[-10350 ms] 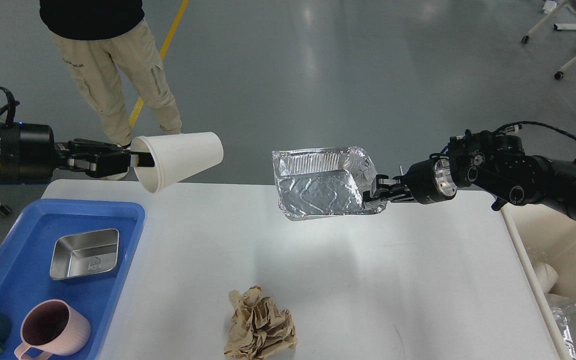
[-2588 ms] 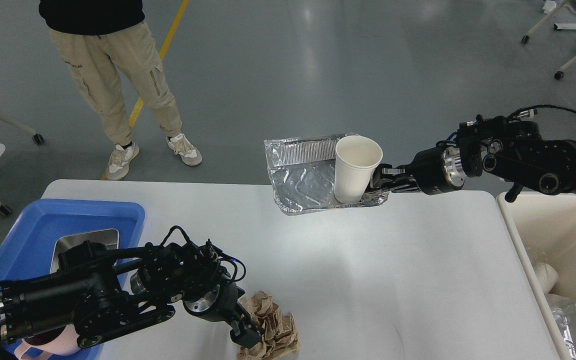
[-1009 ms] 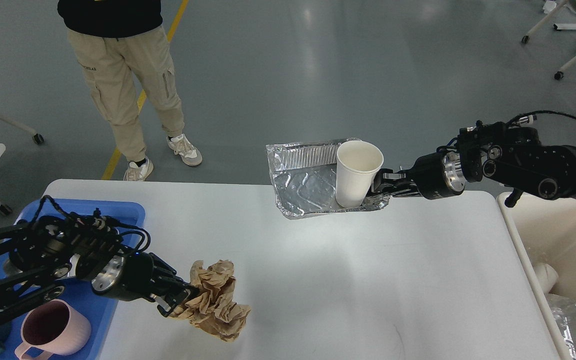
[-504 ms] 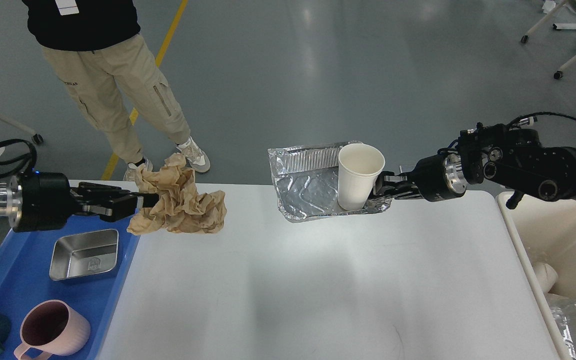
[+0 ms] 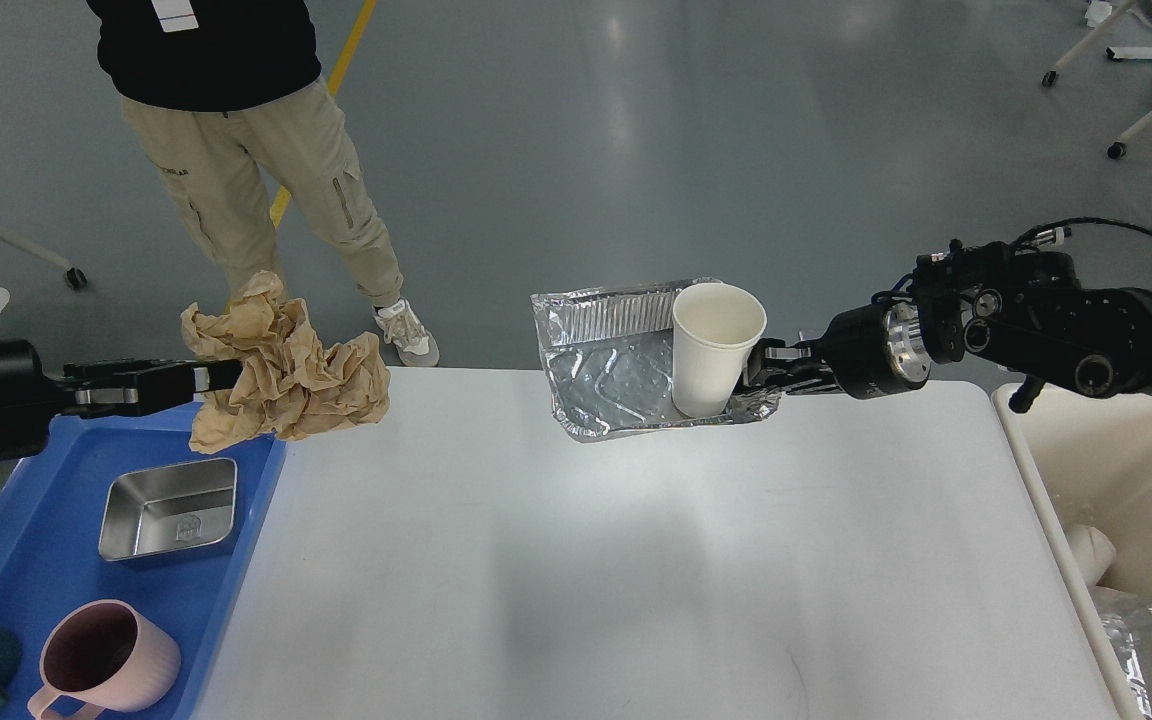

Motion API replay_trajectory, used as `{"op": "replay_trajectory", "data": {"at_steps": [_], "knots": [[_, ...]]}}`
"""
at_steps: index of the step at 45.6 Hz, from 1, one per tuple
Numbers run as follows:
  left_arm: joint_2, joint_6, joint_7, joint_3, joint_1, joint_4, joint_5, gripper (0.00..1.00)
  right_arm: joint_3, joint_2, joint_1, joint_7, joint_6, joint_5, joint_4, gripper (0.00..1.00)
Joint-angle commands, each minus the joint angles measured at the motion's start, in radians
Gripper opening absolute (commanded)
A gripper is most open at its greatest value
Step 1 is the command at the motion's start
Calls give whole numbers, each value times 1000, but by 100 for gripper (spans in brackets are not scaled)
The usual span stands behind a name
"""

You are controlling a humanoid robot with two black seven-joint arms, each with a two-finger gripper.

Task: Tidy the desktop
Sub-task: 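Lift the paper bag high and carry it away from the table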

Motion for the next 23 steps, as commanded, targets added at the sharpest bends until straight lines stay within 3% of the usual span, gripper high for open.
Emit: {"op": "replay_trajectory", "data": {"at_steps": [1,8,14,23], "knots": [[3,15,2,-17,17,26,-17,0,1,-1,-1,0,0,1,1,0],[0,-17,-1,-74,-22,47,-21,1,3,-3,-1,0,0,-1,1,0],[-13,-114,2,-60,-175,53,-21,1,5,0,2,0,0,-1,3,0],[-69,-189,12,-39,-328,81,-1,1,12,3,11,0,0,1,11,0]]}}
